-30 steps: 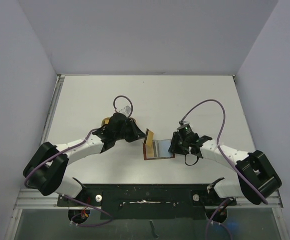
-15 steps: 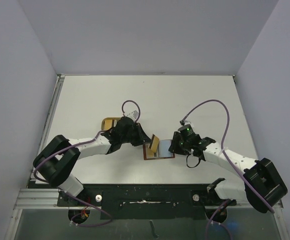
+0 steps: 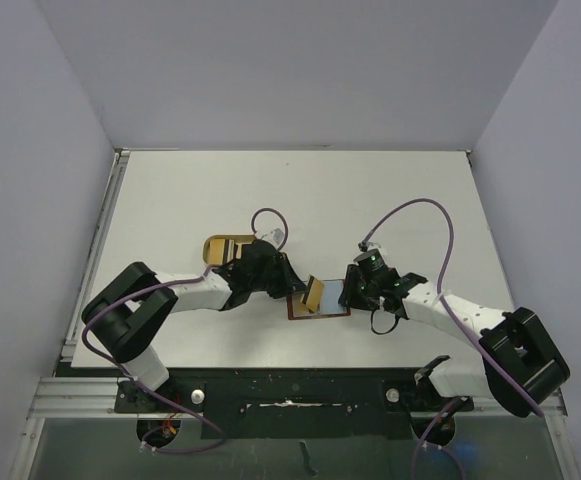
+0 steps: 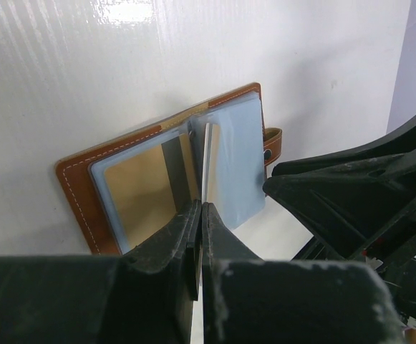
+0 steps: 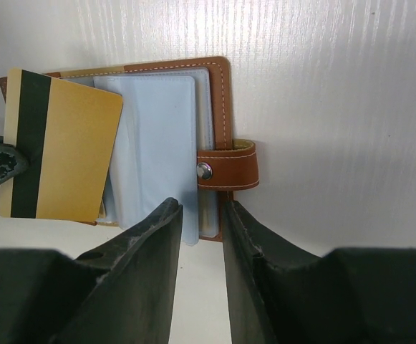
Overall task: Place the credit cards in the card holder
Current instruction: Insert the credit card into the card holder.
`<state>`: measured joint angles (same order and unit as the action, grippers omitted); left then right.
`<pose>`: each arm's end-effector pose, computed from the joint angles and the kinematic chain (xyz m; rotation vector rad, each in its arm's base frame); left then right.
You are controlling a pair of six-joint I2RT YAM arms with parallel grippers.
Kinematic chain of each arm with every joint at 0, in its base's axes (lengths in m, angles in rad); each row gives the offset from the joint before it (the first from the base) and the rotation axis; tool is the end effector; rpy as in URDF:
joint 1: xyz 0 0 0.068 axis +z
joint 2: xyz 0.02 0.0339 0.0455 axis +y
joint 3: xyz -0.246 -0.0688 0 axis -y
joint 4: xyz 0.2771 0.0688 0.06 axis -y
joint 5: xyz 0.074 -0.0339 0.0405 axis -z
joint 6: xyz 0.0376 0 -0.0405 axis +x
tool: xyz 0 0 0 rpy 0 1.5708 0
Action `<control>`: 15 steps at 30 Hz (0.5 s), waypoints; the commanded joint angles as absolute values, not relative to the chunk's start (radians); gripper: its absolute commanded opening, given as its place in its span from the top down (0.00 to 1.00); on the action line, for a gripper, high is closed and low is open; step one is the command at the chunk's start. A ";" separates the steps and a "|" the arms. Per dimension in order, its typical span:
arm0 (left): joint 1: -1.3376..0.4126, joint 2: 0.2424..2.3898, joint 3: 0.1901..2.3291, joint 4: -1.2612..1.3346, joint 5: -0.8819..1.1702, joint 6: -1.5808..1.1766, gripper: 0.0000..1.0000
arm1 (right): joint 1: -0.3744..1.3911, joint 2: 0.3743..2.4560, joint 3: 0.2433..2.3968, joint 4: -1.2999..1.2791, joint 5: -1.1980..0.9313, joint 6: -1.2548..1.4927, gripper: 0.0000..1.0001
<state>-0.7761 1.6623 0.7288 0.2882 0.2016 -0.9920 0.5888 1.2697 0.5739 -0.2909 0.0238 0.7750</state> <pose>0.2403 -0.2464 0.1048 -0.1424 2.4719 -1.1126 0.2165 0.1435 0.1238 0.2542 2.6213 0.4747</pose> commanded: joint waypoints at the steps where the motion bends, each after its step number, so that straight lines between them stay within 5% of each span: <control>1: -0.787 1.667 0.749 0.317 0.160 -0.994 1.00 | 0.582 1.276 0.582 -0.245 0.051 0.767 0.70; 15: -0.847 1.669 0.741 0.278 0.054 -1.027 1.00 | 0.583 1.279 0.547 -0.211 0.026 0.795 0.71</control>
